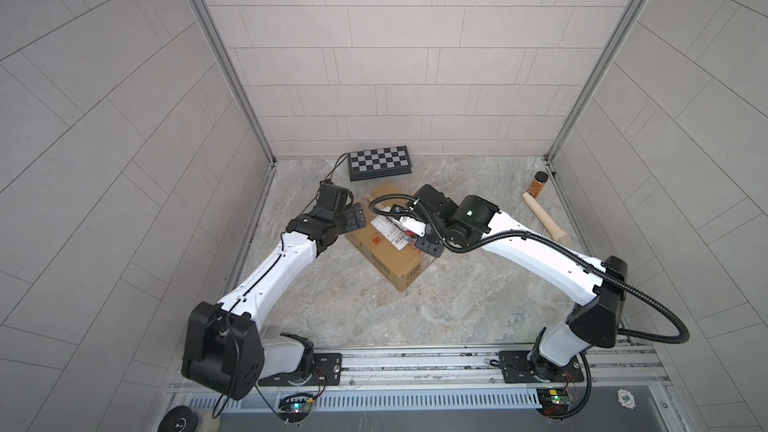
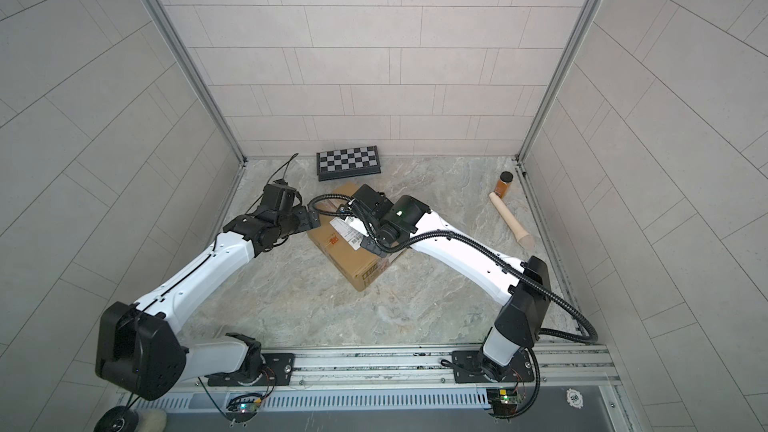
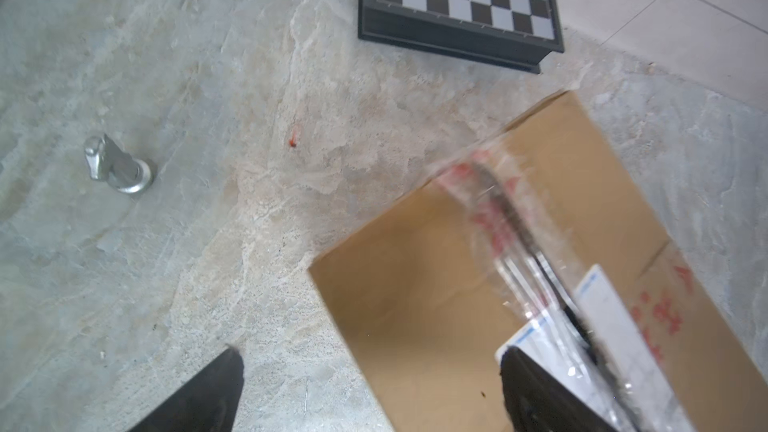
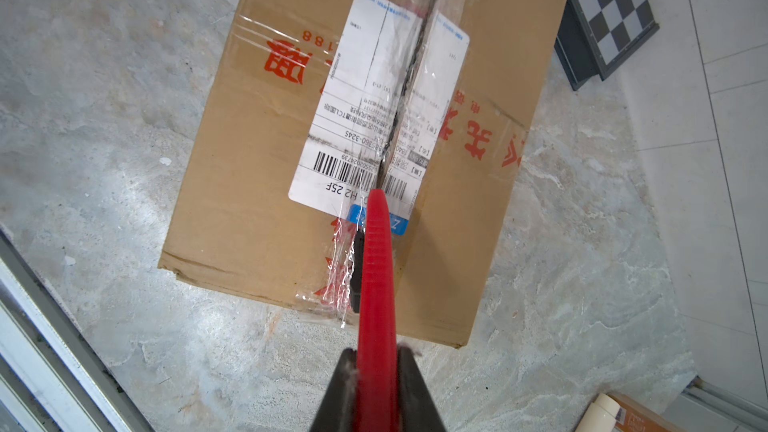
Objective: Unpack the express box
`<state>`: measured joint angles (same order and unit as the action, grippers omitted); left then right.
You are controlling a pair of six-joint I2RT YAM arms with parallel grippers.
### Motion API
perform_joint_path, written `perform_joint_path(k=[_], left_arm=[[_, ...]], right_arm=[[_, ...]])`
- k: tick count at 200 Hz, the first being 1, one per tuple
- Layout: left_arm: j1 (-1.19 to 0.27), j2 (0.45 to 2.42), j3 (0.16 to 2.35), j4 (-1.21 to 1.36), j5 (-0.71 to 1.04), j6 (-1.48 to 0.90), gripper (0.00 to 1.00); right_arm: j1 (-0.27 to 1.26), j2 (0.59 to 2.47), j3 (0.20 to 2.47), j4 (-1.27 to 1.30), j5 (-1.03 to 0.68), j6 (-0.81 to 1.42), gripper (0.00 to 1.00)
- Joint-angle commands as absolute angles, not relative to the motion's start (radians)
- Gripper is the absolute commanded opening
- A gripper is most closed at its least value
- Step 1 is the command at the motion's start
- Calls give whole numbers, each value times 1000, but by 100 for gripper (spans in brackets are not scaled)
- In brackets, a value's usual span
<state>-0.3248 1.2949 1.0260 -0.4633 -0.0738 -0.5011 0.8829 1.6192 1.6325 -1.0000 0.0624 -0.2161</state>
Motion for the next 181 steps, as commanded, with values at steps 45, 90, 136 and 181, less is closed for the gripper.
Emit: perform_joint_path(k=[45, 90, 136, 181], left_arm=[[-326, 1305, 1077, -489, -51, -393, 100], [-359, 1371, 1036, -486, -122, -413, 100], [-364, 1476, 1020, -559, -264, -489, 99], [-364, 1496, 1008, -564, -284, -509, 99]], right_arm=[[885, 1677, 1678, -999, -55, -358, 0], [885, 1701, 1730, -1036, -6, -335, 0], [886, 1680, 1747, -1118, 60, -315, 0], [887, 1639, 1690, -1159, 89, -284, 0]])
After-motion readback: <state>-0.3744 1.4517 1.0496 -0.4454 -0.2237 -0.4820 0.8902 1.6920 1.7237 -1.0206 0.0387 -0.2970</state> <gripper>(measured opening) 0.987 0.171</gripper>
